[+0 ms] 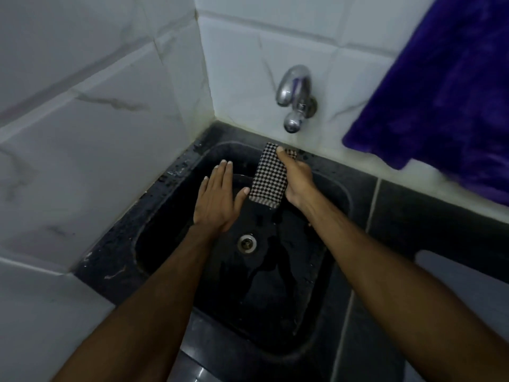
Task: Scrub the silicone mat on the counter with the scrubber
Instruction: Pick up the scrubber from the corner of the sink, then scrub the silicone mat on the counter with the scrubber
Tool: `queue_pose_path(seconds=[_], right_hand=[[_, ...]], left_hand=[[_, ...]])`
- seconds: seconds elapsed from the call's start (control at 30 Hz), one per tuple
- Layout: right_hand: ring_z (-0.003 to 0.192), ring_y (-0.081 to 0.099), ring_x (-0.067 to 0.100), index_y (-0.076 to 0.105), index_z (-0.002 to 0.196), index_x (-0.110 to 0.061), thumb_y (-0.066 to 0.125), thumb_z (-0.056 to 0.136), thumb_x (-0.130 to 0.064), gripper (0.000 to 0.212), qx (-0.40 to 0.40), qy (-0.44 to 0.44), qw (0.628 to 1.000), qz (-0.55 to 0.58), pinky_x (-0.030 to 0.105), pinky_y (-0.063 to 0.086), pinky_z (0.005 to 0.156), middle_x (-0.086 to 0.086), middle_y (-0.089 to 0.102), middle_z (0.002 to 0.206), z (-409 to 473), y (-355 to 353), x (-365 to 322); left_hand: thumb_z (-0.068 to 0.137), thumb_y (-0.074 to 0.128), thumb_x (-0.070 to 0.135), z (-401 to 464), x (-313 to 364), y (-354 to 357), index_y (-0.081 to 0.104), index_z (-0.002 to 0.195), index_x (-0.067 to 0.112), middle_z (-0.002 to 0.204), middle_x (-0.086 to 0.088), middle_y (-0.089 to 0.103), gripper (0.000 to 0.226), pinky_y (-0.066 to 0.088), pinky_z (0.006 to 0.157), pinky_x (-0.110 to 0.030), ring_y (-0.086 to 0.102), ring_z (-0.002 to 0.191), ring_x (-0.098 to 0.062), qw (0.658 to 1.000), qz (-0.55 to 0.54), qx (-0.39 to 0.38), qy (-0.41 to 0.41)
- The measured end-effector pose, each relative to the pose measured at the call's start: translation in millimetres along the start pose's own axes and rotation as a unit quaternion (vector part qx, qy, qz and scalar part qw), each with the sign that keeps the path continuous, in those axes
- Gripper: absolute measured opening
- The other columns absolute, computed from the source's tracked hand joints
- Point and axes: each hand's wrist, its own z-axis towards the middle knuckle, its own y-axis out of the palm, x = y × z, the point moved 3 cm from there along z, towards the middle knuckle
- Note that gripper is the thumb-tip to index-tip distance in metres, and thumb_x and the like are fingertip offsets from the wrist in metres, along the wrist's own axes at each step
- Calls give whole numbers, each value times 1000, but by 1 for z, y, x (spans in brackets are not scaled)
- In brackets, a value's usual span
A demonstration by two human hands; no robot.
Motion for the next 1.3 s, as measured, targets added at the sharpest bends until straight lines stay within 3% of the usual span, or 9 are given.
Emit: queue_pose_path(seconds=[0.13, 0.27, 0.5, 0.7, 0.93, 1.03, 1.13, 1.23, 1.3], right_hand=[[88, 67, 29, 66, 98, 1, 73, 76, -2, 23, 2, 29, 999, -14, 38, 56, 77, 14, 70, 95, -38, -67, -13], [84, 68, 24, 67, 95, -4, 72, 79, -6, 17, 60, -64, 991, -101, 36, 57, 77, 12, 71, 93, -82, -139, -41], [96, 64, 11, 61, 116, -10, 64, 87, -23, 31, 63, -289, 859, -417, 27, 51, 86, 1, 69, 107, -164, -260, -102], [94, 59, 1, 60, 119, -9, 62, 89, -18, 32, 135, -321, 820, -454, 5, 42, 80, -3, 68, 107, -230, -369, -135], [88, 62, 8, 65, 110, -11, 66, 85, -19, 26, 267, -232, 850, -390, 19, 49, 78, -6, 66, 98, -292, -484, -151], [87, 65, 14, 66, 106, -9, 67, 83, -14, 24, 349, -165, 888, -248, 29, 54, 80, 1, 69, 97, -308, -528, -150], [94, 65, 25, 64, 109, -2, 64, 79, 4, 31, 355, -100, 926, -79, 39, 55, 83, 10, 67, 103, -322, -554, -147], [93, 64, 20, 62, 112, -6, 64, 77, 8, 37, 362, -100, 913, -160, 32, 53, 78, 5, 66, 103, -334, -571, -149], [91, 64, 18, 64, 110, -10, 63, 76, 4, 37, 365, -143, 868, -305, 31, 53, 78, 1, 67, 99, -336, -576, -154]], left_hand=[[101, 38, 47, -23, 61, 14, 20, 154, 9, 161, -9, 20, 68, 16, 119, -43, 18, 148, -24, 999, -31, -7, 35], [101, 40, 44, -53, 126, 31, 22, 153, 9, 160, -10, 22, 66, 19, 119, -45, 22, 147, -25, 996, -58, -7, 64], [100, 40, 47, -121, 258, 71, 21, 154, 11, 162, -8, 18, 68, 17, 119, -43, 19, 148, -22, 986, -87, -58, 131], [95, 33, 61, -187, 364, 106, 12, 156, 13, 163, -7, 13, 80, 21, 118, -46, 17, 149, -22, 963, -87, -158, 199], [87, 41, 73, -259, 454, 135, -10, 155, 30, 163, -4, -15, 95, 6, 118, -58, -9, 150, -26, 903, 28, -346, 253], [84, 47, 74, -271, 473, 147, -10, 154, 31, 162, -5, -18, 100, 7, 116, -61, -12, 149, -28, 886, 70, -372, 267], [82, 55, 71, -270, 478, 156, -9, 155, 31, 161, -6, -20, 104, 3, 118, -59, -14, 149, -28, 870, 106, -388, 284], [78, 64, 67, -260, 479, 164, -7, 155, 30, 161, -7, -20, 111, 0, 118, -54, -12, 149, -29, 865, 115, -376, 312], [75, 68, 65, -254, 482, 165, -9, 155, 29, 162, -6, -20, 116, 1, 118, -55, -13, 149, -29, 862, 113, -370, 328]])
